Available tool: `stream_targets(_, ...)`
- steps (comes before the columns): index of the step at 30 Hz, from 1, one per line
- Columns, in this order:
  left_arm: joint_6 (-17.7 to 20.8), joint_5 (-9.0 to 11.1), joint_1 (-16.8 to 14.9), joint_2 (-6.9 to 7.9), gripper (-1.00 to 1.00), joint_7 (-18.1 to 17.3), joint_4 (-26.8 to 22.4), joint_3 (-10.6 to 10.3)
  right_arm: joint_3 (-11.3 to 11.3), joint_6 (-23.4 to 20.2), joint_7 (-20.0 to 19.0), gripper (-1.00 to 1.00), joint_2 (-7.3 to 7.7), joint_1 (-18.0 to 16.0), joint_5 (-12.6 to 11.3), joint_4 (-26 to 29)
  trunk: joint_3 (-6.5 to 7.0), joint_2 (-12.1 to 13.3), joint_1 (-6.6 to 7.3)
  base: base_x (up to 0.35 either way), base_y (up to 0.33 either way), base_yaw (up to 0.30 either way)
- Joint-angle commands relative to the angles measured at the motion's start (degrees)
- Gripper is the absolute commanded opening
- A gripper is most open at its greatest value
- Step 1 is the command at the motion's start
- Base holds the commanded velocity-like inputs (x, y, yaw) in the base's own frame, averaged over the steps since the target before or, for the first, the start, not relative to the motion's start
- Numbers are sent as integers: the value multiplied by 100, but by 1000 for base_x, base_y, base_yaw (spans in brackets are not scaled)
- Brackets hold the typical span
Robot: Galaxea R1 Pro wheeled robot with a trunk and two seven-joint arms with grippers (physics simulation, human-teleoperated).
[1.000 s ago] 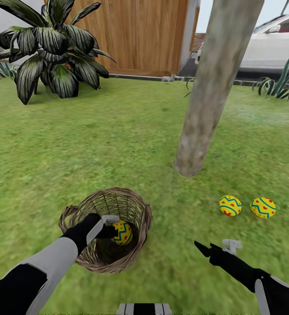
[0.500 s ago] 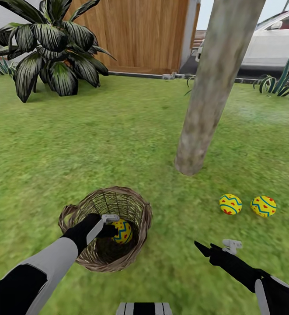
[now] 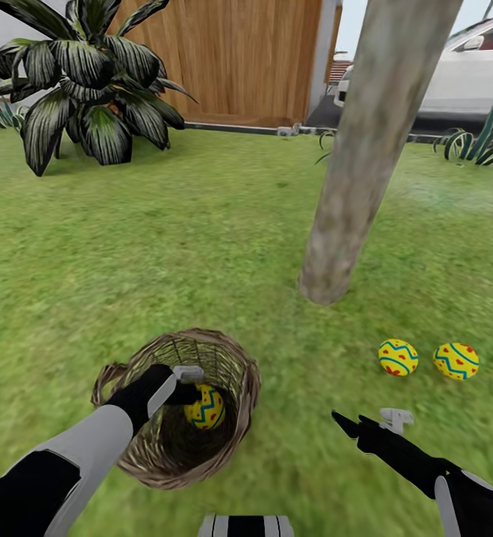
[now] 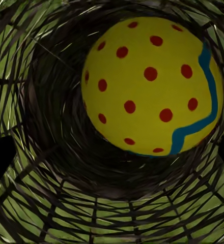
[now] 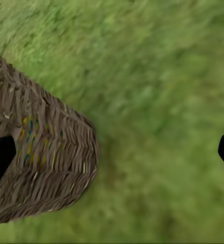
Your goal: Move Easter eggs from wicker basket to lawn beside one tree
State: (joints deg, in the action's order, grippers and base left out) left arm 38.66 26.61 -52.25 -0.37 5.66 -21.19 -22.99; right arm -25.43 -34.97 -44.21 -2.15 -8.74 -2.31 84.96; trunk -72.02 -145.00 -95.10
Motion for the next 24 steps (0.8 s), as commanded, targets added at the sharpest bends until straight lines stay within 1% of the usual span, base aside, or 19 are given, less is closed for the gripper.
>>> stream_targets(1, 19, 63, -3, 5, 100, 53, -9, -37, -14, -47, -18, 100, -7, -5, -24, 3, -5, -2, -1, 224, 0, 0)
stream_targets(7, 19, 64, -5, 7, 100, 52, -14, -32, -14, -47, -18, 100, -12, -5, -24, 3, -5, -2, -1, 132, 0, 0)
stream_targets(18, 17, 64, -5, 9, 100, 56, -9, -31, -8, -45, -18, 100, -14, -5, -24, 3, 3, -2, -1, 17, 0, 3)
stream_targets(24, -11, 64, -5, 4, 100, 56, -7, -31, 11, -46, -18, 100, -14, -5, -17, 3, 32, -2, -1, 1, -85, 131)
